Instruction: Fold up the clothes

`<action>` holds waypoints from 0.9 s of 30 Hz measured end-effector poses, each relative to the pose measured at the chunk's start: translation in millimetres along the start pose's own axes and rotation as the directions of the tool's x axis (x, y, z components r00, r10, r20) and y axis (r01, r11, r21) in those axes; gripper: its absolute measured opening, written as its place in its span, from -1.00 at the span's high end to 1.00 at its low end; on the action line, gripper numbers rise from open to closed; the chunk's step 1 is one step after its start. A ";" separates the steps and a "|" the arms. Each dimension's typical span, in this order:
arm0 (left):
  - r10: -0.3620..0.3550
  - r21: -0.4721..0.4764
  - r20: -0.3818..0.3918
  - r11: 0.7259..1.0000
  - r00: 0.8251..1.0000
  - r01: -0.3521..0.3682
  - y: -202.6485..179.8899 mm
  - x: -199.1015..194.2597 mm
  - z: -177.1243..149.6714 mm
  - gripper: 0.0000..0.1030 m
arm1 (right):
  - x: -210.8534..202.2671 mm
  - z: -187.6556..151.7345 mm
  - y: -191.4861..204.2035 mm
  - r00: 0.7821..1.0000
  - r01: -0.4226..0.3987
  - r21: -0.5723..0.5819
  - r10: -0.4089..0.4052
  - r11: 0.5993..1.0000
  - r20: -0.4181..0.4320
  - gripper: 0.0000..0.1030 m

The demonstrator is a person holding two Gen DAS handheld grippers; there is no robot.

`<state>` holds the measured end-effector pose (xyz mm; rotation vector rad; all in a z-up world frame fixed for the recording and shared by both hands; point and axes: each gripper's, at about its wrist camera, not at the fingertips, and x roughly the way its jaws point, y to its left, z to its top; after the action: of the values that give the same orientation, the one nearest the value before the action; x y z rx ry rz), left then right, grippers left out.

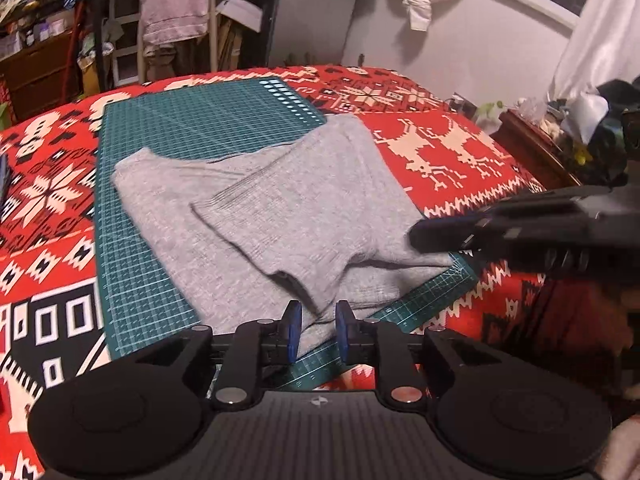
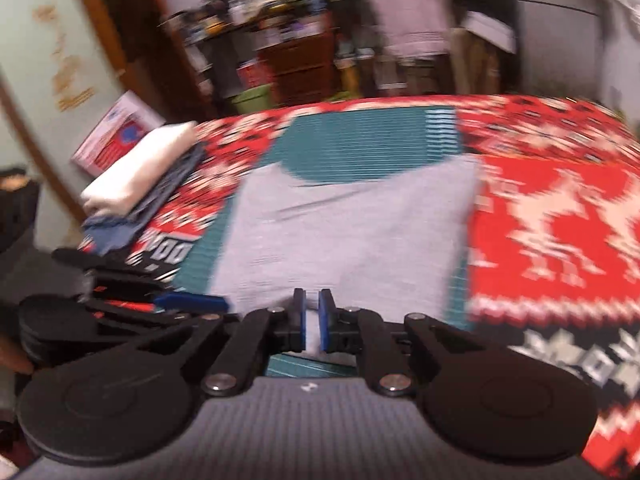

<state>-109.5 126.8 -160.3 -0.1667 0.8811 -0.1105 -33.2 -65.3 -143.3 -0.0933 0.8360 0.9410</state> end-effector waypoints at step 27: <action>-0.136 -0.471 0.108 0.865 0.985 0.171 77.1 8.5 -2.0 0.66 | 50.6 22.8 21.8 0.994 0.092 -0.082 -0.097 0.992 -0.055 0.91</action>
<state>-103.5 200.9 -182.7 -0.7051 0.8100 -0.0315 -20.4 -8.3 -155.5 -0.2288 0.8413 0.8857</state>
